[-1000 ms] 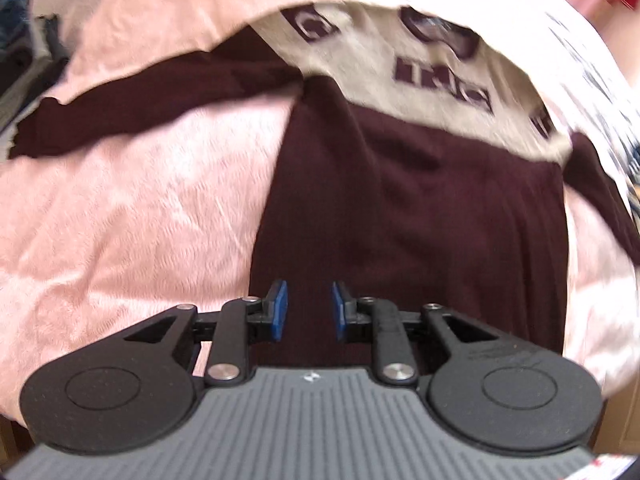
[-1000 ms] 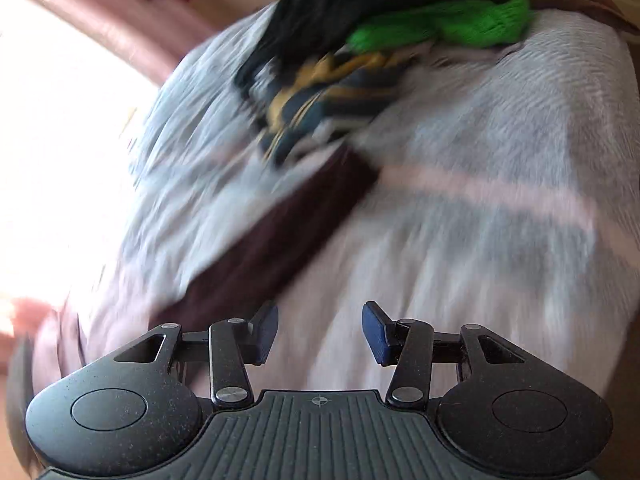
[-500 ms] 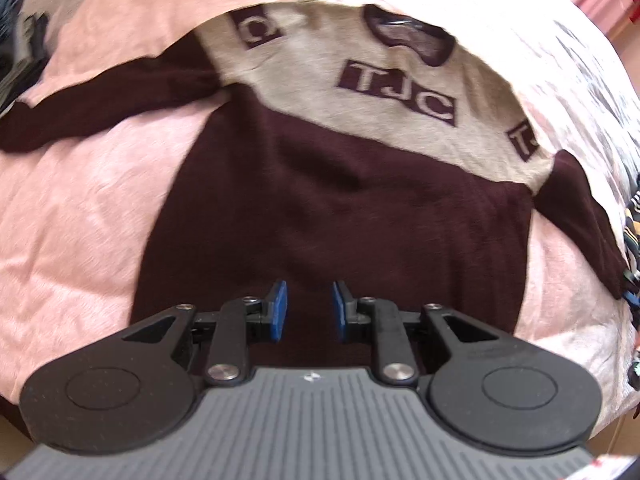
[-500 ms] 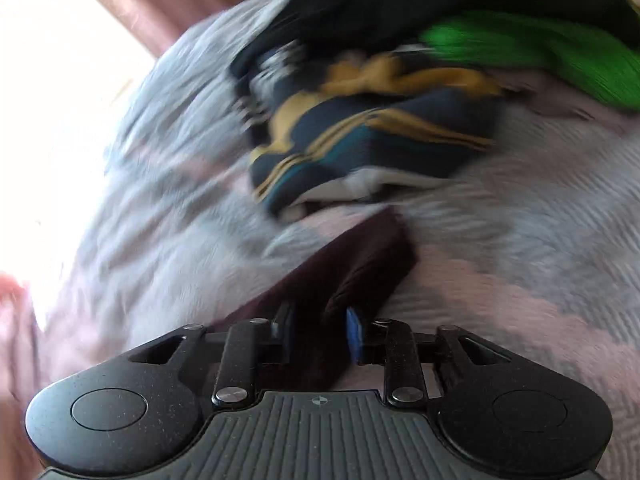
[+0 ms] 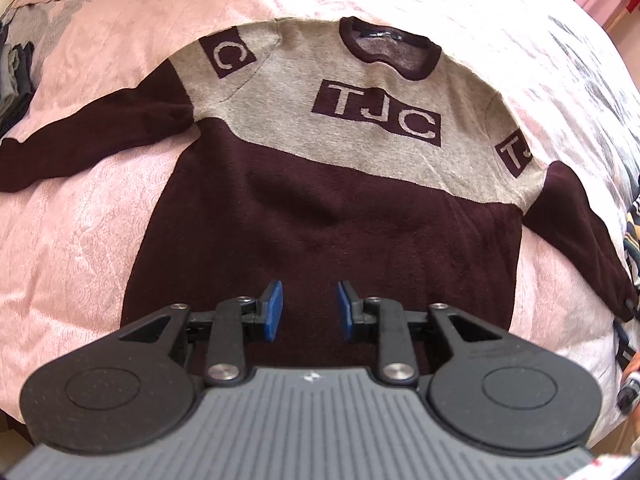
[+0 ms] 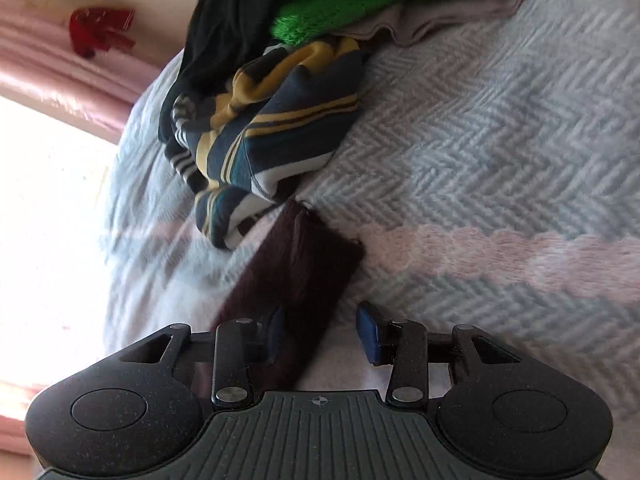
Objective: Fold large clothes
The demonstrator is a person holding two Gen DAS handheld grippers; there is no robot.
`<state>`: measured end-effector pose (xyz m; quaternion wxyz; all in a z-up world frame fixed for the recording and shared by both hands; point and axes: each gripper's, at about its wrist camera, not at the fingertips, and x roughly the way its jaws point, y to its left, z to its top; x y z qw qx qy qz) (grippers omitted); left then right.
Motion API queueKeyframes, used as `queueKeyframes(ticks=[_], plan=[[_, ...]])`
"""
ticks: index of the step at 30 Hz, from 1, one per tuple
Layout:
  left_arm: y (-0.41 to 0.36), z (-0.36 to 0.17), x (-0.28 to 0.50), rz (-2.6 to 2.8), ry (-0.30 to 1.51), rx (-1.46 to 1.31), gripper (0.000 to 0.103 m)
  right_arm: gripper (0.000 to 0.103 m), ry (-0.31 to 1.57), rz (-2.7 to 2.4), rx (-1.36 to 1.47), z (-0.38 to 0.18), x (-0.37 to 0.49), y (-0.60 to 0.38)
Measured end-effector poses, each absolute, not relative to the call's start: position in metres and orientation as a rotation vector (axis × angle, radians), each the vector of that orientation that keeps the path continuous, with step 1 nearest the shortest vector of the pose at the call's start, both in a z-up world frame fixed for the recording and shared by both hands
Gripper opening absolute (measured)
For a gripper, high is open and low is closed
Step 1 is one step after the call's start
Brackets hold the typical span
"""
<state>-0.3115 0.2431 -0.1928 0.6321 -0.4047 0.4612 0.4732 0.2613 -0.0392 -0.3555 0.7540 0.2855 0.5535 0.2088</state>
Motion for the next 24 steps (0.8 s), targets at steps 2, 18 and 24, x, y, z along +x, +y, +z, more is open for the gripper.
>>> queueKeyframes(ticks=[2,18,24], plan=[[0.244,-0.194,-0.309,1.074,1.059,-0.924,0.024,0.002,1.217,0.487,0.601,-0.354,0.27,-0.03],[0.232,-0.198,-0.364,1.146,1.004,-0.982,0.024,0.002,1.138,0.308,0.26,-0.333,0.255,-0.045],[0.24,-0.197,-0.431,1.241,0.926,-0.999,0.03,0.039,1.154,0.187,0.189,-0.299,0.254,-0.034]])
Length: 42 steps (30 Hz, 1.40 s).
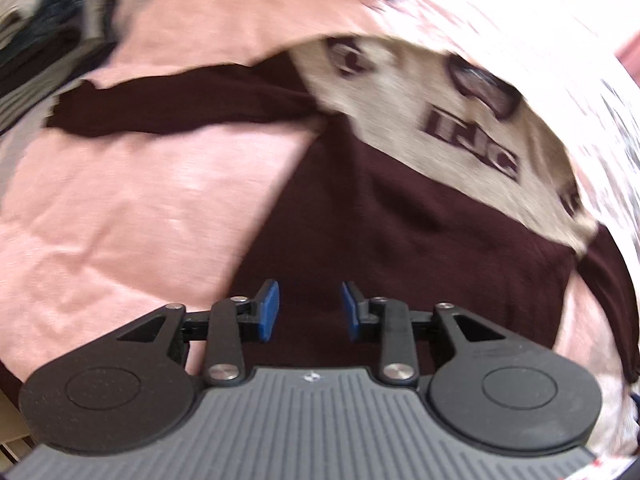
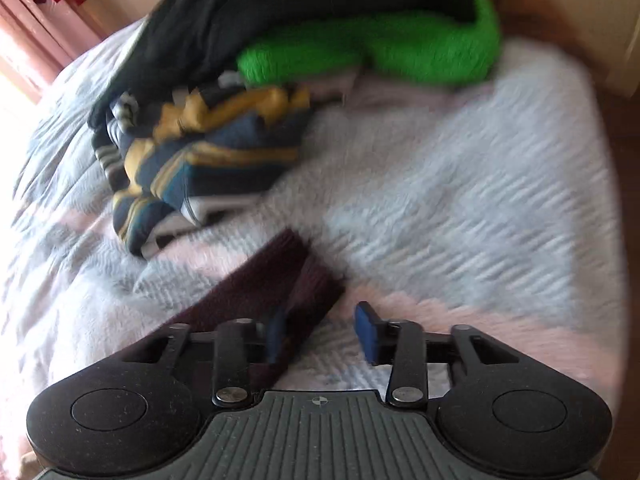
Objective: Fold large clothes
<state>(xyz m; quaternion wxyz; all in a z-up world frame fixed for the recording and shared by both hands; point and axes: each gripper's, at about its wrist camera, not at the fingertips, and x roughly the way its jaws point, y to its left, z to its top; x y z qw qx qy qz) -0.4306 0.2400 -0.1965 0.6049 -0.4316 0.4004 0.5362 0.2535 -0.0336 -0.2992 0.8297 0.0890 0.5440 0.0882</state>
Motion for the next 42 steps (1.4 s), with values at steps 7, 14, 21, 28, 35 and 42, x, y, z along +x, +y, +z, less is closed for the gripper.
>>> queueKeyframes(ticks=[7,14,21,28,35,42], plan=[[0.285,-0.208,-0.555,1.45,0.763,-1.083,0.031,0.04,1.126,0.368,0.113,-0.256,0.182,0.008],[0.354,-0.242,-0.679,1.644,0.498,-1.217,0.035,0.041,1.228,0.523,0.009,-0.26,0.051,0.07],[0.406,-0.298,-0.744,1.687,0.229,-1.437,0.037,0.041,1.294,0.582,-0.084,-0.265,-0.04,0.102],[0.416,-0.286,-0.747,1.753,0.37,-1.159,0.004,0.041,1.292,0.577,-0.147,-0.263,-0.077,0.118],[0.398,-0.289,-0.761,1.798,0.584,-0.943,0.007,0.041,1.297,0.623,-0.173,-0.264,-0.096,0.129],[0.4,-0.277,-0.725,1.804,0.775,-0.864,0.027,0.041,1.288,0.677,-0.258,-0.275,-0.111,0.127]])
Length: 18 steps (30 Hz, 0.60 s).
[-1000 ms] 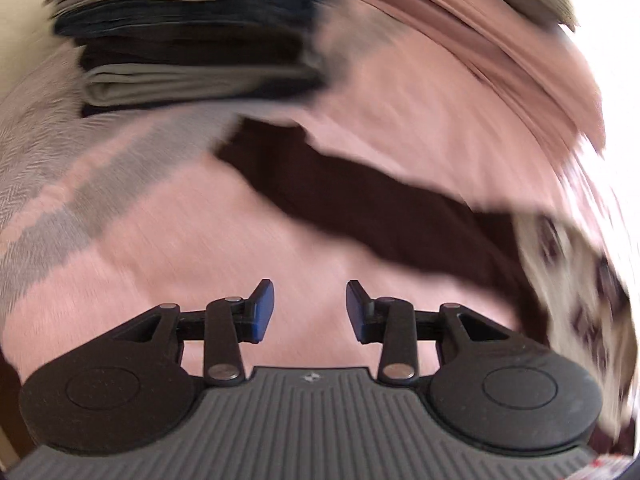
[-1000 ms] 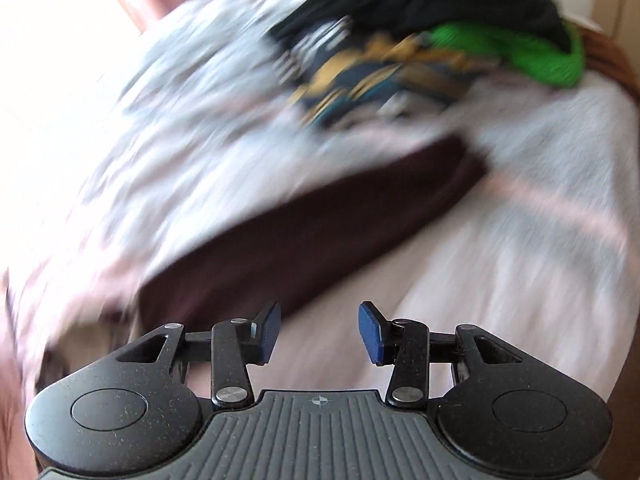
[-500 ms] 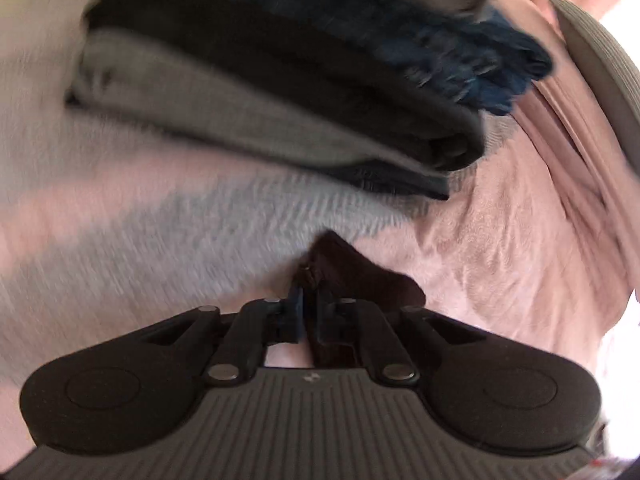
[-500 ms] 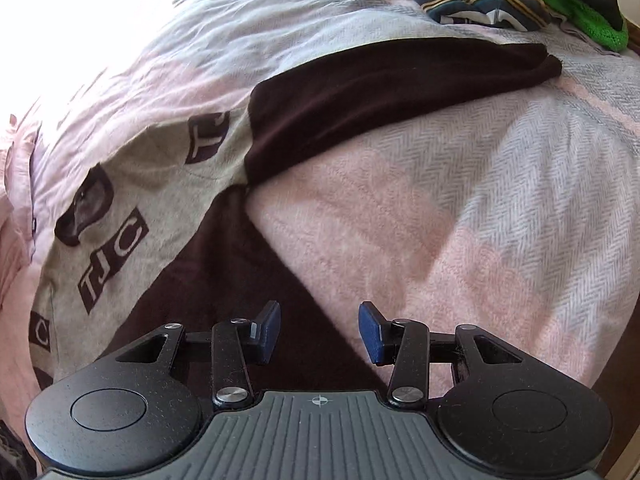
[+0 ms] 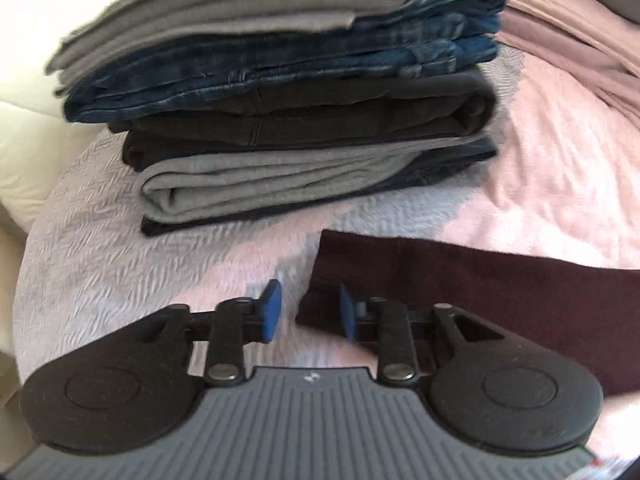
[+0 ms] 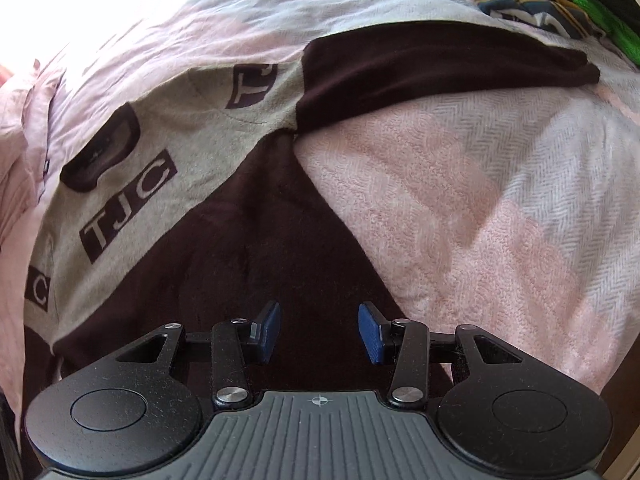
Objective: Fold large clothes
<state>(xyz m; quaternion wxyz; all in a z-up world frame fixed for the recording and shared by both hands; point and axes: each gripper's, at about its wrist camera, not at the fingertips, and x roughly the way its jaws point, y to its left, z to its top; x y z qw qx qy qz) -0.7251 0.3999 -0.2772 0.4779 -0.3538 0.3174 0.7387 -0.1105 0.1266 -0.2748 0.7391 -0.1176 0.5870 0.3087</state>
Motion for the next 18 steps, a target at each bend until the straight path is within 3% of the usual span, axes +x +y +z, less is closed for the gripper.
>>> queueKeyframes(ticks=[7,13,18], plan=[[0.321,-0.246,-0.618,1.29,0.798,-0.917,0.027,0.045,1.141,0.841,-0.486,-0.27,-0.128,0.111],[0.252,-0.25,-0.489,0.799,0.829,-0.734,0.027,0.045,0.998,1.08,-0.681,-0.294,-0.165,0.1],[0.19,-0.281,-0.468,0.757,1.047,-0.733,0.028,0.045,1.043,1.199,-0.878,-0.331,-0.194,0.052]])
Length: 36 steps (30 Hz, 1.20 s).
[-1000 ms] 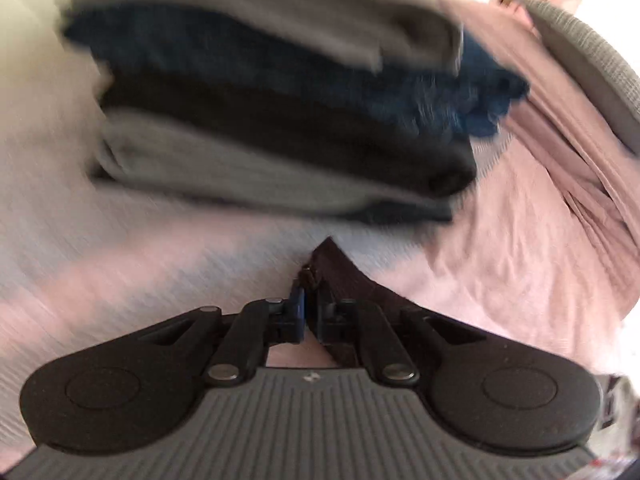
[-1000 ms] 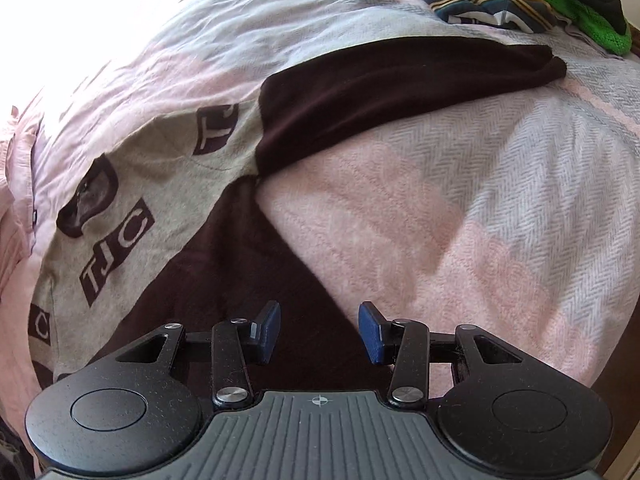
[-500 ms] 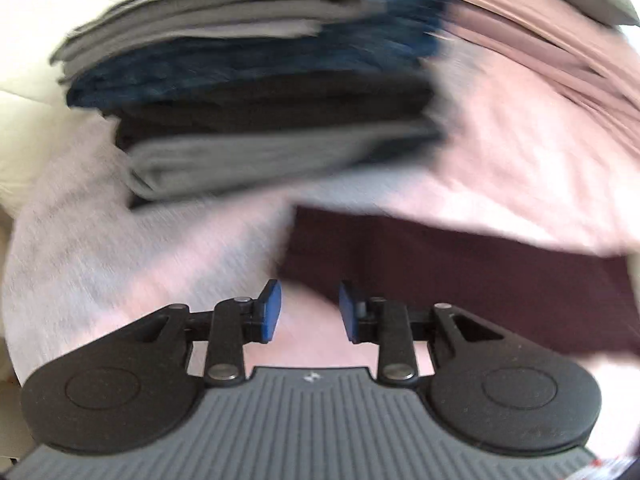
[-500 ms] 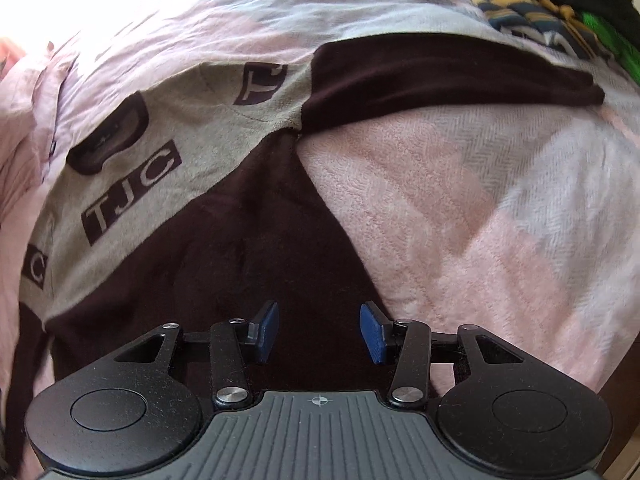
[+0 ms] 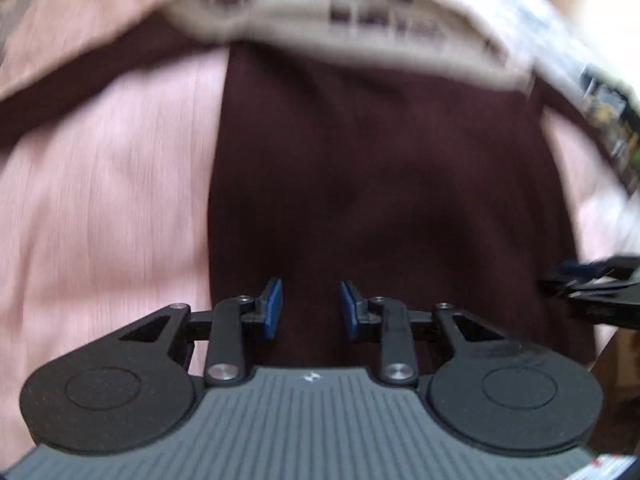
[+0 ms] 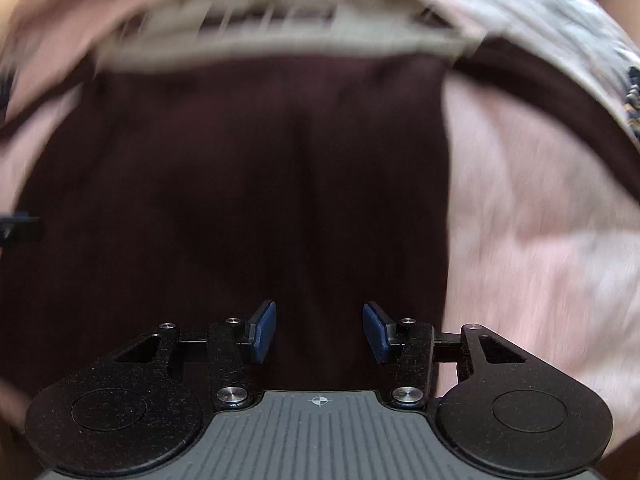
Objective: Fold large clothes
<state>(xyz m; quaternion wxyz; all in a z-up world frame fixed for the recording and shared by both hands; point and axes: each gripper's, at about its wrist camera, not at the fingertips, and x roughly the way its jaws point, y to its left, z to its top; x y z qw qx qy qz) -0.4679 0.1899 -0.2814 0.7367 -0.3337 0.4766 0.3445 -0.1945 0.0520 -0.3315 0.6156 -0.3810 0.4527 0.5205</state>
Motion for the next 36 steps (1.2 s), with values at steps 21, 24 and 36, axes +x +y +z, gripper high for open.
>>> queueKeyframes(ticks=[21,24,36], plan=[[0.018,-0.07,-0.458,1.031,0.912,-0.524,0.072,0.057,0.988,1.387,-0.657,-0.12,-0.185,-0.076],[0.003,-0.053,-0.447,1.035,0.872,-0.52,0.076,0.058,0.973,1.408,-0.643,-0.098,-0.189,-0.086],[-0.066,-0.034,-0.455,1.071,0.855,-0.529,0.083,0.058,0.947,1.396,-0.701,-0.073,-0.204,-0.151]])
